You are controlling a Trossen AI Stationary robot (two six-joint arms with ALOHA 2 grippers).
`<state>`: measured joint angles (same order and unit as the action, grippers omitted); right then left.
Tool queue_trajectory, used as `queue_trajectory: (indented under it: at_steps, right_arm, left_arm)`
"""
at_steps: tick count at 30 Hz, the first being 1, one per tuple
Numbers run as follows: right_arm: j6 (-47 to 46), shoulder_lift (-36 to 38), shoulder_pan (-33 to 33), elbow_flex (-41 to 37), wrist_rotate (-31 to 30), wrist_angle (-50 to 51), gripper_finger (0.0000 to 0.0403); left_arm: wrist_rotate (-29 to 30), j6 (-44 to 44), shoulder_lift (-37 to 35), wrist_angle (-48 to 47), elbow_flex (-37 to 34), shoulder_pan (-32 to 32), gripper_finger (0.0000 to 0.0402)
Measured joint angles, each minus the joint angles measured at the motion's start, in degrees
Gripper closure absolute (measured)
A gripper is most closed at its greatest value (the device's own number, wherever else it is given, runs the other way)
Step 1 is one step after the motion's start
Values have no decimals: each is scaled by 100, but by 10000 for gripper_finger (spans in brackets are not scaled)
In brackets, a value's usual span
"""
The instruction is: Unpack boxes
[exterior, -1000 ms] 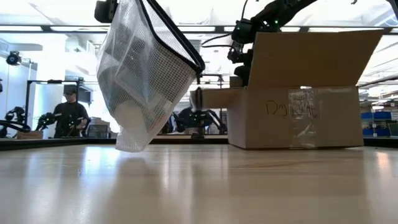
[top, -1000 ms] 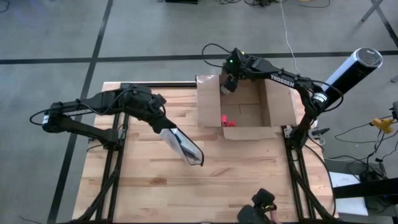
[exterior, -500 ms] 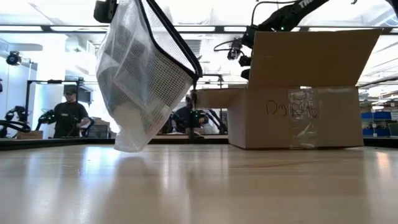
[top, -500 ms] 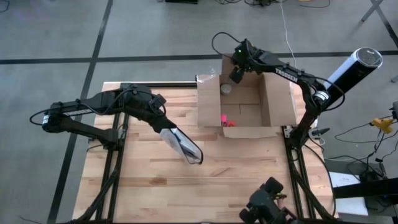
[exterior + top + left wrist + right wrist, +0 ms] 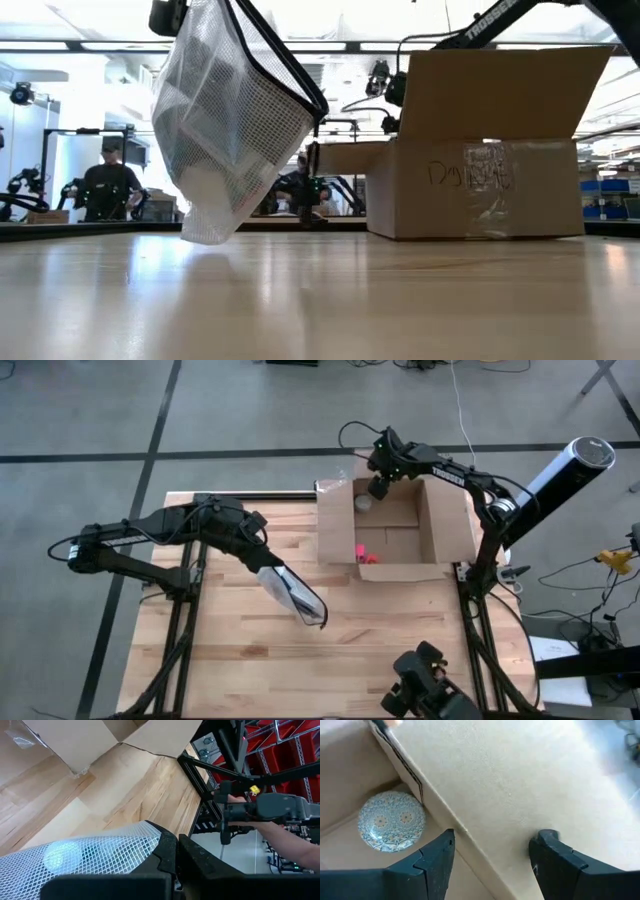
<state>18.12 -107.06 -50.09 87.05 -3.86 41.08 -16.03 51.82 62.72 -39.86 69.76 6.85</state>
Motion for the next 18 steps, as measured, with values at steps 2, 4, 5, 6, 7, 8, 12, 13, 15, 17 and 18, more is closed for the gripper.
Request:
queue_trajectory:
  at_steps: [2, 4, 5, 6, 7, 8, 12, 13, 15, 17, 18]
  right_arm:
    - [13, -47, -2, 6, 145, 74, 185]
    - [52, -80, -15, 9, 328, 217, 184]
    - [75, -92, -17, 8, 416, 286, 183]
    - [77, -94, -17, 8, 504, 356, 183]
    - [80, -94, -17, 9, 567, 414, 183]
    - [87, -92, -15, 11, 644, 475, 185]
    - [101, -92, -13, 13, 882, 861, 195]
    - [99, -92, -4, 13, 904, 970, 198]
    - [87, -94, 22, 7, 914, 1153, 204]
    - [58, -94, 52, 7, 923, 1268, 210]
    - [46, -85, 70, 3, 923, 1294, 212]
  left_arm:
    - [0, 24, 0, 1, 0, 2, 402]
    - [2, 39, 0, -2, 0, 2, 402]
    - [2, 37, 0, -2, 0, 2, 402]
    - [0, 37, 0, -2, 0, 2, 402]
    - [1, 38, 0, 0, 0, 2, 402]
    - [1, 38, 0, 1, 0, 2, 402]
    - [2, 30, 0, -2, 0, 2, 402]
    - [2, 30, 0, -2, 0, 2, 402]
    - [2, 28, 0, -4, 0, 2, 402]
    - [2, 26, 0, -2, 0, 2, 402]
    - [0, 25, 0, -4, 0, 2, 402]
